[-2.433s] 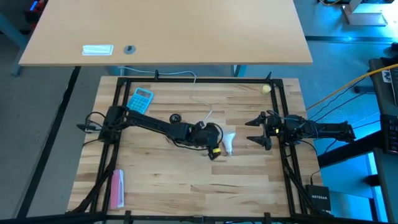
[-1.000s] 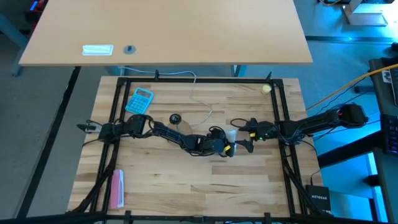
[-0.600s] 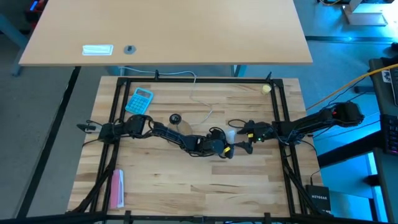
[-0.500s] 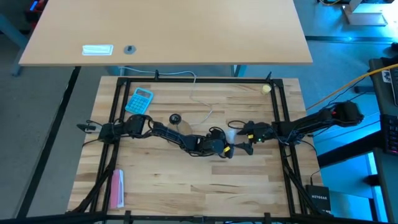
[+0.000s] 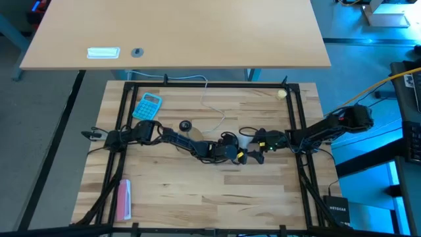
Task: Screw lightbulb
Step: Insert the light bulb into the lamp
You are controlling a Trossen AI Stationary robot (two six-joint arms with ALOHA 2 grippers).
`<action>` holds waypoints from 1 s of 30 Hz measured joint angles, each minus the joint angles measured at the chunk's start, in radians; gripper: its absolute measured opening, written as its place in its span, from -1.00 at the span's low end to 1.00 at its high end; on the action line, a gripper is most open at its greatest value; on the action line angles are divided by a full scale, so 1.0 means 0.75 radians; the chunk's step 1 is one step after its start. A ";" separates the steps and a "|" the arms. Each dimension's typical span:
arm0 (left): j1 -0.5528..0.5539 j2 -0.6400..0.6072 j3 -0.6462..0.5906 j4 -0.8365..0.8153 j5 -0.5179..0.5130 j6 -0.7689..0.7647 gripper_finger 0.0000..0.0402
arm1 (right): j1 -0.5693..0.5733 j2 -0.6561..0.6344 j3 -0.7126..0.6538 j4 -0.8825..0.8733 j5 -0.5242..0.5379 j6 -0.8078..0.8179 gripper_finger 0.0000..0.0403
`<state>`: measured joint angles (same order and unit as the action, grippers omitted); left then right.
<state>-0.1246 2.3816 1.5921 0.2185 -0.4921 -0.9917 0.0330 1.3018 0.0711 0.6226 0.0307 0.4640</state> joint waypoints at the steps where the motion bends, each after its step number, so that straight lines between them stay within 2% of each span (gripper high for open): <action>1: 0.000 0.000 0.000 -0.001 -0.001 0.001 0.16 | 0.000 0.018 0.000 0.025 0.001 0.001 0.84; 7: 0.006 0.001 0.000 -0.025 -0.006 0.045 0.16 | 0.001 0.105 0.015 0.148 0.008 0.030 0.84; 11: 0.015 0.001 0.005 -0.134 -0.008 0.101 0.12 | 0.001 0.103 0.031 0.207 -0.128 0.001 0.84; 15: 0.014 -0.003 0.009 -0.255 -0.017 0.110 -0.06 | 0.000 0.102 0.031 0.193 -0.215 -0.027 0.84; 20: 0.007 -0.005 0.006 -0.283 -0.025 0.135 -0.36 | 0.000 0.082 0.038 0.182 -0.243 -0.043 0.84; 25: -0.016 -0.030 0.001 -0.277 -0.024 0.234 -0.36 | -0.001 -0.033 0.042 0.163 -0.389 -0.103 0.84; 30: -0.079 -0.143 -0.008 -0.349 -0.046 0.377 -0.36 | 0.000 -0.257 0.040 0.144 -0.637 -0.106 0.84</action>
<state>-0.1839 2.2747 1.5859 -0.0435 -0.5269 -0.7093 0.0329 1.1094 0.1013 0.7307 -0.4473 0.3847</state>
